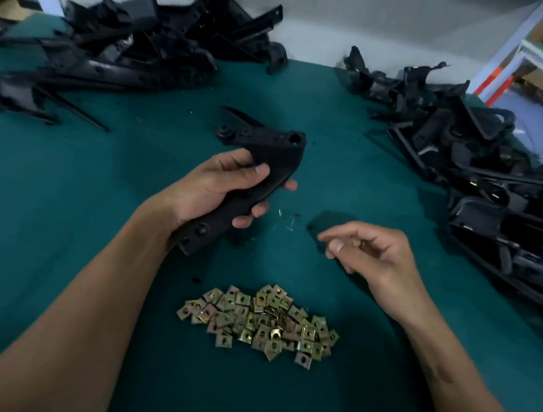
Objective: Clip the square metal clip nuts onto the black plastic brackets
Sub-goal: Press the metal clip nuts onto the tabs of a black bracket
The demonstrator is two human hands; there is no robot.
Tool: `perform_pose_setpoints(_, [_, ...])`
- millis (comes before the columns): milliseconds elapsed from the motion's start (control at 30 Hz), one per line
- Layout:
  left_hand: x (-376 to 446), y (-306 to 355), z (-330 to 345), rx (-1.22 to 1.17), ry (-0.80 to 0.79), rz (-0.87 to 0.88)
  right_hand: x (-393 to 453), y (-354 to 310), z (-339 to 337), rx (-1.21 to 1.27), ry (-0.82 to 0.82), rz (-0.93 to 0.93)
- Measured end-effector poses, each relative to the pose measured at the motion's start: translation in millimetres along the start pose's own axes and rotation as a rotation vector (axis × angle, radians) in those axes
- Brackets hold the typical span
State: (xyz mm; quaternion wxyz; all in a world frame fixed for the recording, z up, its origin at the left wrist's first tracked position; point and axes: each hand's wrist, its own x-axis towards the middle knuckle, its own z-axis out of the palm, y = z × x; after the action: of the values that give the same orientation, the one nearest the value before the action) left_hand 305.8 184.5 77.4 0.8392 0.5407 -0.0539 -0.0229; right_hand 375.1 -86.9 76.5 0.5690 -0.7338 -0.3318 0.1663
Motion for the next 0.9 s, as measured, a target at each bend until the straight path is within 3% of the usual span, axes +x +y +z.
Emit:
perform_pose_setpoints(133, [1.6, -4.6, 7.0, -0.041, -0.049, -0.119, -19.5, -4.2, 6.3, -0.141, -0.275, -0.047])
perform_pose_setpoints(233, [2.2, -5.5, 9.3, 0.065, 0.034, -0.100, -22.2, -6.6, 19.4, -0.245, -0.350, -0.089])
perform_pose_setpoints(333, [6.3, -7.8, 11.5, 0.099, 0.203, 0.032, -16.1, -6.7, 30.2, -0.280, -0.302, -0.098])
perform_pose_setpoints(500, [3.8, 6.9, 0.9, 0.187, 0.472, 0.144, -5.7, -6.0, 37.6, -0.197, -0.065, -0.055])
perform_pose_setpoints(667, [-4.9, 34.5, -6.9, 0.804, 0.547, 0.111, -8.6, -8.1, 37.5, -0.294, -0.315, -0.111])
perform_pose_setpoints(833, [2.0, 23.5, 1.7, 1.546, 0.588, -0.176, -6.9, -8.4, 33.0, -0.338, -0.394, -0.100])
perform_pose_setpoints(900, [3.1, 7.2, 11.3, 1.680, 0.636, -0.142, -6.2, -8.1, 31.9, -0.354, -0.402, -0.097])
